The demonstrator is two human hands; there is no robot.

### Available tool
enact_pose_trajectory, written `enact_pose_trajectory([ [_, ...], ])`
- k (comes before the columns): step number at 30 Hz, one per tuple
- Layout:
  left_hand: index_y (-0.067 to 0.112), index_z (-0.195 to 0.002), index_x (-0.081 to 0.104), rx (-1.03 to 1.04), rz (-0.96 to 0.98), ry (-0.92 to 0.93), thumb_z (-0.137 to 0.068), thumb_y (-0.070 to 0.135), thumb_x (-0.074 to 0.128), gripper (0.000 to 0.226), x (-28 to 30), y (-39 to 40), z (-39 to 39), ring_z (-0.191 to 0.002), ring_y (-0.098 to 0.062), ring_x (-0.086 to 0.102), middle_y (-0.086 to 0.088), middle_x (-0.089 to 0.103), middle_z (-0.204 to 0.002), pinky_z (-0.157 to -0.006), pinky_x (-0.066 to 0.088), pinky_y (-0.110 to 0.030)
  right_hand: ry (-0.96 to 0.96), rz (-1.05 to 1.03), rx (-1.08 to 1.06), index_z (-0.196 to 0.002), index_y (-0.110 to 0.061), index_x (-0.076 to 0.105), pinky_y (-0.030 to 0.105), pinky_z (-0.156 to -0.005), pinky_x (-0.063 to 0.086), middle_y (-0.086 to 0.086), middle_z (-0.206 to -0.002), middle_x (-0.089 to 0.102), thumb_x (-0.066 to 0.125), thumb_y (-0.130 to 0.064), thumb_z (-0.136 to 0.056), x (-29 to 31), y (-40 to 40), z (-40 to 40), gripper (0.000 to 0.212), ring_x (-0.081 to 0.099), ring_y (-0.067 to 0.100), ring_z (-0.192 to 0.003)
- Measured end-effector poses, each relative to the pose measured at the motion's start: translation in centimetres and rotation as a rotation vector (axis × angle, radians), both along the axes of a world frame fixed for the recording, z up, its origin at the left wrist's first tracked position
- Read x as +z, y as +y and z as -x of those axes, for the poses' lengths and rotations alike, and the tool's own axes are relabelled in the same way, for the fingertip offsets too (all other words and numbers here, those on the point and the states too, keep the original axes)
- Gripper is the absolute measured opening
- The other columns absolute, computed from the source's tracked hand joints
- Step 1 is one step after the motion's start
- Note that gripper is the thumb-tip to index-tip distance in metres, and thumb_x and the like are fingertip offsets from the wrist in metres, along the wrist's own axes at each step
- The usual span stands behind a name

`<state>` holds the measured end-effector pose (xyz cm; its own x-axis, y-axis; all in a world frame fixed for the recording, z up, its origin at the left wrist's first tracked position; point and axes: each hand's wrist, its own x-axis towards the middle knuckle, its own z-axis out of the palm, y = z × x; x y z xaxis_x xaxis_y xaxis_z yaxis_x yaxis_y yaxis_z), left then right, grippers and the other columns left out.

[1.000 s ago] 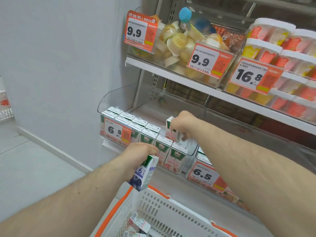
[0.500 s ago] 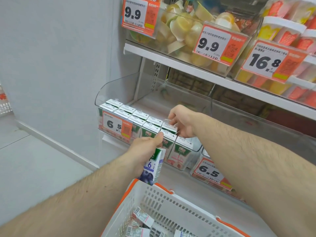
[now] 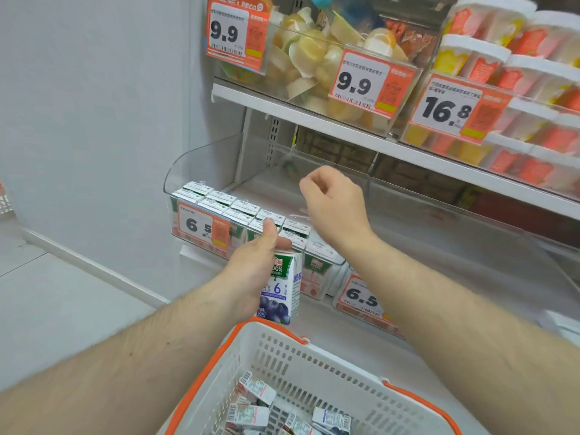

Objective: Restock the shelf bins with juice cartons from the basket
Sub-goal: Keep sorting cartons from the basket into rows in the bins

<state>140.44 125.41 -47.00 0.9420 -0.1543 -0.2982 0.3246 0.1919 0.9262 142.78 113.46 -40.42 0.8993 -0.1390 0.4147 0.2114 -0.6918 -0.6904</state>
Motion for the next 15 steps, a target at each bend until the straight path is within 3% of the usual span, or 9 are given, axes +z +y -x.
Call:
enact_pose_trajectory([
  [2,0.017,-0.098,0.07,-0.006,0.026,-0.023,-0.094,0.064,0.037,0.057,0.3,-0.6,0.8,-0.086,-0.029,0.069,-0.013,0.072,-0.095,-0.078,0.057,-0.043,-0.092,-0.111,0.024,-0.08,-0.021,0.062,0.02,-0.068,0.044,-0.007,-0.078,0.063,0.058,-0.018,-0.091,-0.8,-0.6,4.3,0.012,0.054,0.005,-0.073],
  [4,0.015,-0.099,0.069,-0.03,0.062,-0.041,-0.094,0.064,0.037,0.059,0.4,-1.4,1.5,-0.086,-0.03,0.068,-0.017,0.072,-0.098,-0.083,0.055,-0.046,-0.052,-0.229,0.036,-0.085,-0.022,0.062,0.016,-0.064,0.045,-0.006,-0.084,0.064,0.065,-0.016,-0.086,-2.3,-1.5,7.5,0.006,0.054,0.005,-0.073],
  [7,0.016,-0.093,0.07,-0.05,0.107,-0.06,-0.094,0.062,0.038,0.056,0.6,-2.7,3.0,-0.08,-0.029,0.067,-0.015,0.072,-0.093,-0.076,0.056,-0.042,0.166,-0.268,0.021,-0.104,-0.028,0.057,0.021,-0.066,0.047,-0.008,-0.095,0.06,0.072,-0.034,-0.07,-4.3,-2.5,10.5,0.038,0.054,0.006,-0.073],
  [9,0.018,-0.09,0.07,-0.074,0.096,-0.1,-0.091,0.063,0.04,0.054,0.5,-3.5,3.9,-0.086,-0.029,0.067,-0.012,0.073,-0.096,-0.083,0.054,-0.045,0.245,-0.197,0.008,-0.111,-0.031,0.054,0.024,-0.066,0.049,-0.012,-0.091,0.059,0.079,-0.029,-0.071,-4.9,-3.0,11.9,0.047,0.054,0.0,-0.067],
  [12,0.015,-0.101,0.066,-0.182,0.114,-0.178,-0.076,0.064,0.043,0.059,0.5,-4.4,5.3,-0.088,-0.026,0.068,-0.011,0.073,-0.098,-0.088,0.052,-0.046,0.218,-0.169,-0.015,-0.096,-0.035,0.059,0.024,-0.068,0.054,-0.013,-0.082,0.062,0.08,-0.013,-0.077,-5.1,-4.8,13.4,0.036,0.057,-0.002,-0.063],
  [15,0.015,-0.113,0.06,-0.337,0.149,-0.229,-0.076,0.064,0.042,0.064,0.2,-5.2,6.1,-0.096,-0.023,0.069,-0.009,0.073,-0.106,-0.089,0.052,-0.044,0.23,-0.272,-0.055,-0.087,-0.031,0.059,0.04,-0.08,0.058,-0.008,-0.084,0.067,0.08,-0.003,-0.076,-5.4,-7.2,15.0,0.037,0.064,0.012,-0.075],
])
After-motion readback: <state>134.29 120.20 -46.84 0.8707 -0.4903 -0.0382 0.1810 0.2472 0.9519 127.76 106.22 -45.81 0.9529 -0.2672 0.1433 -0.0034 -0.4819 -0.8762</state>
